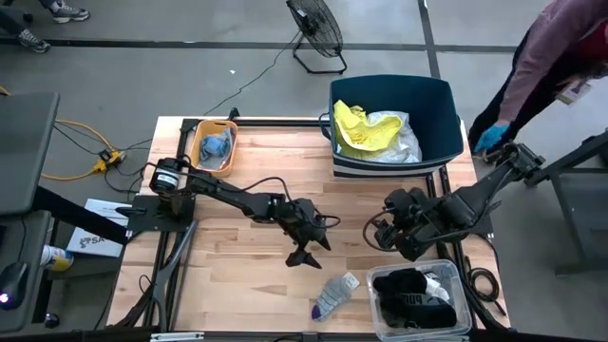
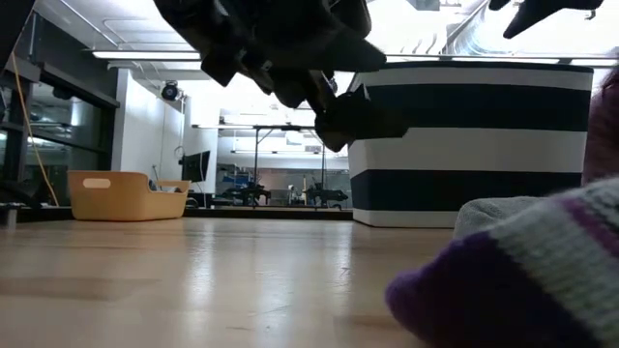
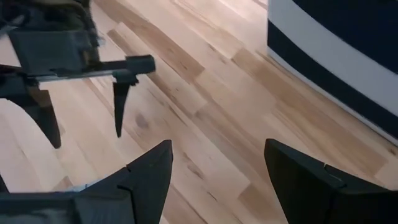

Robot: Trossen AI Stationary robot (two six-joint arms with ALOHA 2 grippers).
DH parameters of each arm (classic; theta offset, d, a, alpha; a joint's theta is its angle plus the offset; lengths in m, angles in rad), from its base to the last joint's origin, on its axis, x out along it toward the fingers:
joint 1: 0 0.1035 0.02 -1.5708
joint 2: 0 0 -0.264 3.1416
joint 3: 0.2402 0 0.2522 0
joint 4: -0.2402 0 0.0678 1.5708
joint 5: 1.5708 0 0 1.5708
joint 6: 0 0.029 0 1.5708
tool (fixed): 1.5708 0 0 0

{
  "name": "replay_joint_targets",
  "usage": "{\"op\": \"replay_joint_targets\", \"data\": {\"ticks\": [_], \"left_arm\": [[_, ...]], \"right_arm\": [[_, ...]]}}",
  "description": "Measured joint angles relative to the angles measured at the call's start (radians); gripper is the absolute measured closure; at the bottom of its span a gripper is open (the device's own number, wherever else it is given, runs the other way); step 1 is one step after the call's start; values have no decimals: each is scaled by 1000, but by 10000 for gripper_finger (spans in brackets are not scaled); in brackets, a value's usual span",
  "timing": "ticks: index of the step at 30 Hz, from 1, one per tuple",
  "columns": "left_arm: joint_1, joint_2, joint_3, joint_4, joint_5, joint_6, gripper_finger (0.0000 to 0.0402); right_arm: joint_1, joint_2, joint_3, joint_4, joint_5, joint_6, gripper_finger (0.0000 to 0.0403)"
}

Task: Pick & Place Cloths
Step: Put the gray and purple sock into the yellow bin

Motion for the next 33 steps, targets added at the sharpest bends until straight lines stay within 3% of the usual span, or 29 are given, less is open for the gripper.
{"op": "replay_joint_targets", "data": {"ticks": [16,23,33], "left_arm": [[0,0,66,-63,-35,-8,74],[-3,0,66,-74,-108,-34,74],[-126,0,65,-96,-392,53,74]], "right_arm": [[-41,0,0,84,6,-101,157],[-47,0,0,93,9,-171,157],[-49,0,0,100,-13,-304,157]]}}
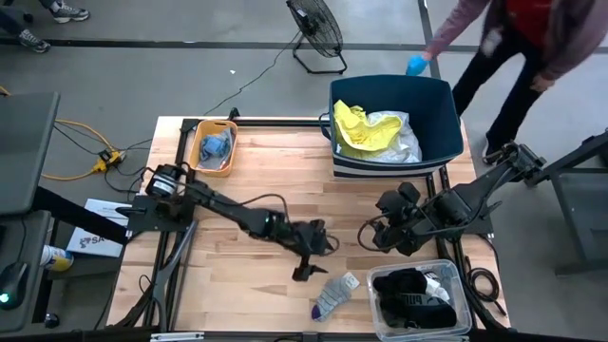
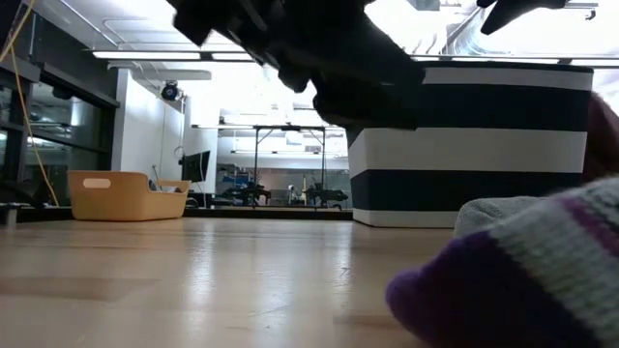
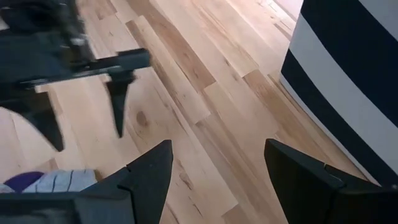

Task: Pick & Place Cloths
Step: Put the gray and purple sock into the yellow bin

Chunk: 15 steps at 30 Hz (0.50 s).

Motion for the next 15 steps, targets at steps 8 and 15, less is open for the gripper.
{"op": "replay_joint_targets", "data": {"ticks": [8,15], "left_arm": [[-88,6,0,37,-174,-13,74],[-92,108,35,72,-188,-111,74]], "right_arm": [[0,0,0,0,-16,-74,157],[0,0,0,2,-34,-121,157]]}}
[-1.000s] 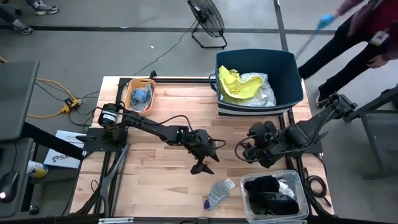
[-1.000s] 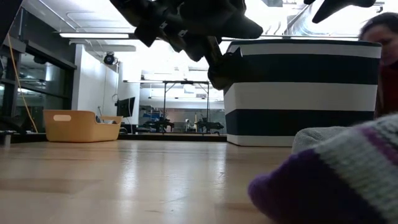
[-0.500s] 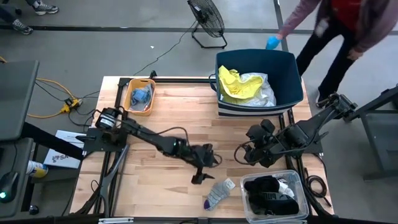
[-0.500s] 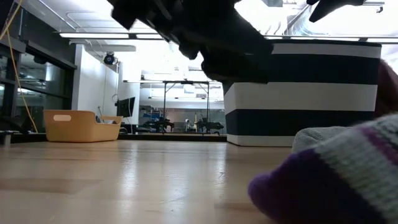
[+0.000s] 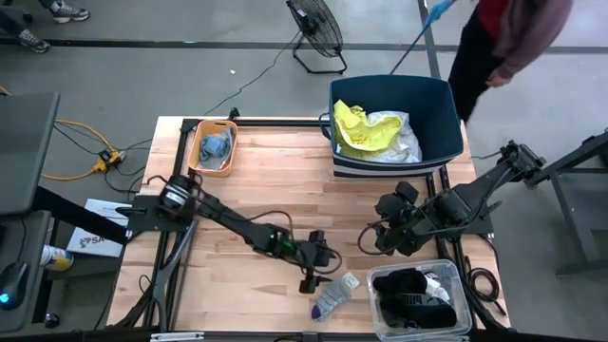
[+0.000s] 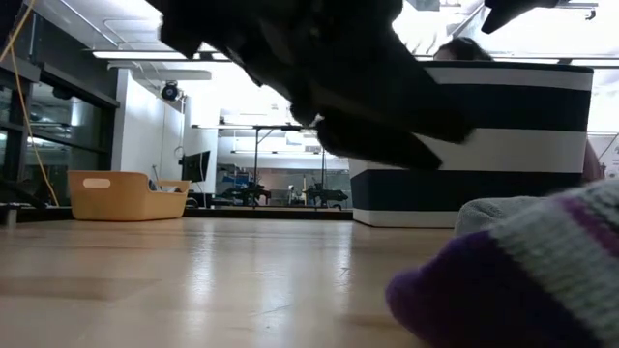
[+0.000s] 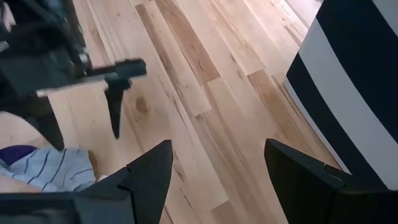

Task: Pick & Place Cloths
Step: Put the gray and purple sock into the yellow bin

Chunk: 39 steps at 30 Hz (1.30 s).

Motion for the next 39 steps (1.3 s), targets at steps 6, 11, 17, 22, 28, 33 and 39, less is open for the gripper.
{"op": "replay_joint_targets", "data": {"ticks": [6,11,17,22,28,33,39], "left_arm": [[1,84,110,-26,1,9,74],[1,131,165,-127,76,5,74],[0,152,176,-190,86,-48,74],[-12,152,177,-165,85,-55,90],[-20,153,177,-166,90,-74,154],[-19,164,176,-145,83,-74,190],[-18,163,177,-127,51,-74,216]], "right_arm": [[0,0,0,5,0,-34,157],[0,0,0,21,-5,-80,157],[0,0,0,40,-5,-115,157],[0,0,0,43,-5,-121,157],[0,0,0,48,-4,-121,157],[0,0,0,50,-4,-121,157],[0,0,0,51,-4,-118,157]]}}
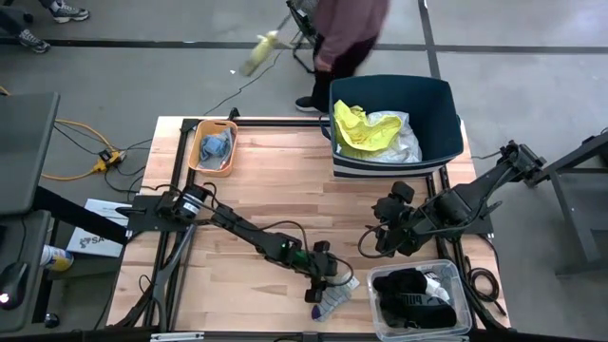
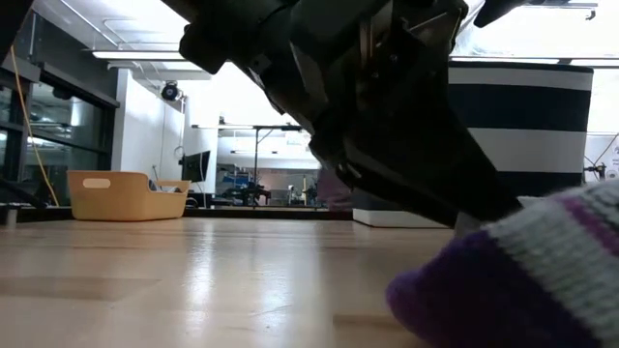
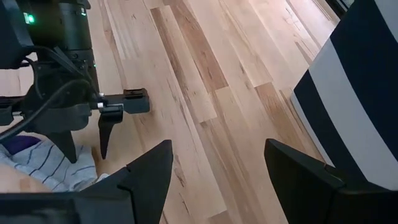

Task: Pick & Place Cloths
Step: Put the gray and purple sock into the yellow bin

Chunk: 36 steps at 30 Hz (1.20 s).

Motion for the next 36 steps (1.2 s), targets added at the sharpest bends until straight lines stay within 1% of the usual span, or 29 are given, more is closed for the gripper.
{"op": "replay_joint_targets", "data": {"ticks": [3,7,11,14,16,21,26,31,36], "left_arm": [[0,0,0,8,-2,4,235],[0,0,0,8,-2,7,274],[0,0,0,7,16,7,328],[0,0,0,7,53,8,375],[0,0,0,7,78,8,393],[0,-3,0,5,105,7,397],[0,-57,-1,-57,100,8,399],[0,-128,-1,-209,43,-1,400],[-2,-201,0,-370,-52,-32,400]], "right_arm": [[0,0,0,0,0,1,157],[0,0,0,0,0,2,157],[0,0,0,0,0,2,157],[0,0,0,0,0,2,157],[0,0,0,0,0,2,157],[0,0,0,0,0,2,157],[0,0,0,0,0,2,157],[0,0,0,0,0,1,157],[0,0,0,-1,0,0,156]]}}
